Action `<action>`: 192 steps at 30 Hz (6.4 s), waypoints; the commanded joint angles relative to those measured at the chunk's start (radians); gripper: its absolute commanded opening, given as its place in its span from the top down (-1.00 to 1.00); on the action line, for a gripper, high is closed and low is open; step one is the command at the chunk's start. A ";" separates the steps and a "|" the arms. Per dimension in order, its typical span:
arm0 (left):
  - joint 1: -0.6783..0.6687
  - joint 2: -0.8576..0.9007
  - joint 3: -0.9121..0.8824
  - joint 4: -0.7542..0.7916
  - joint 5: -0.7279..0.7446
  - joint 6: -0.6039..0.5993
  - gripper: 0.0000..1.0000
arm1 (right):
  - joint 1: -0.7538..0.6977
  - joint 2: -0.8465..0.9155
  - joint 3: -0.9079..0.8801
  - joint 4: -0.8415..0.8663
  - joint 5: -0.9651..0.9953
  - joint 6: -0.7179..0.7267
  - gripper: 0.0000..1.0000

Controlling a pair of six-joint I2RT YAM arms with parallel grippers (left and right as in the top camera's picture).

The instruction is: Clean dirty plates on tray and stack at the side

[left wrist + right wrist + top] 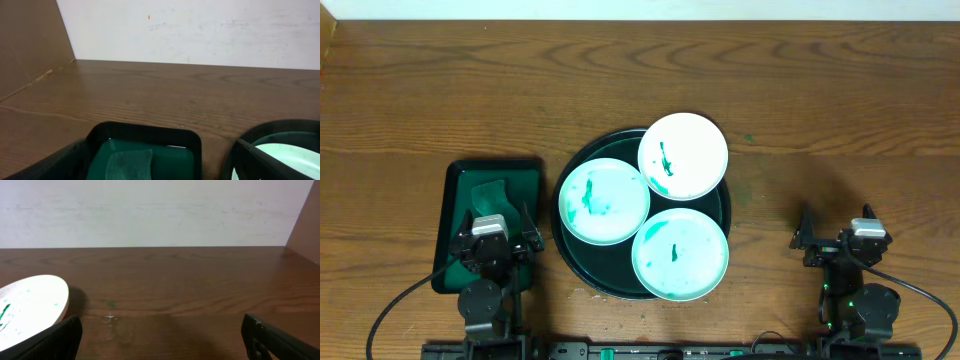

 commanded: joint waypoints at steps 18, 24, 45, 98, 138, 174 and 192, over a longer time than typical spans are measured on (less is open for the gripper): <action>0.005 0.002 -0.024 -0.032 -0.005 0.017 -0.81 | -0.008 -0.005 -0.003 -0.001 0.001 -0.004 -0.98; 0.005 0.002 -0.024 -0.032 -0.005 0.017 -0.81 | -0.008 -0.005 -0.003 -0.001 0.001 -0.004 -0.98; 0.005 0.002 -0.024 -0.032 -0.005 0.017 -0.80 | -0.008 -0.005 -0.003 -0.001 0.001 -0.004 -0.98; 0.005 0.002 -0.024 -0.032 -0.005 0.017 -0.81 | -0.008 -0.005 -0.003 -0.001 0.001 -0.004 -0.98; 0.005 0.002 -0.024 -0.032 -0.005 0.017 -0.81 | -0.008 -0.005 -0.003 -0.001 0.001 -0.004 -0.99; 0.005 0.002 -0.024 -0.032 -0.005 0.017 -0.81 | -0.008 -0.005 -0.003 0.000 0.000 -0.004 -0.98; 0.005 0.002 -0.024 -0.032 -0.005 0.017 -0.81 | -0.008 -0.005 -0.001 0.090 -0.209 0.046 -0.98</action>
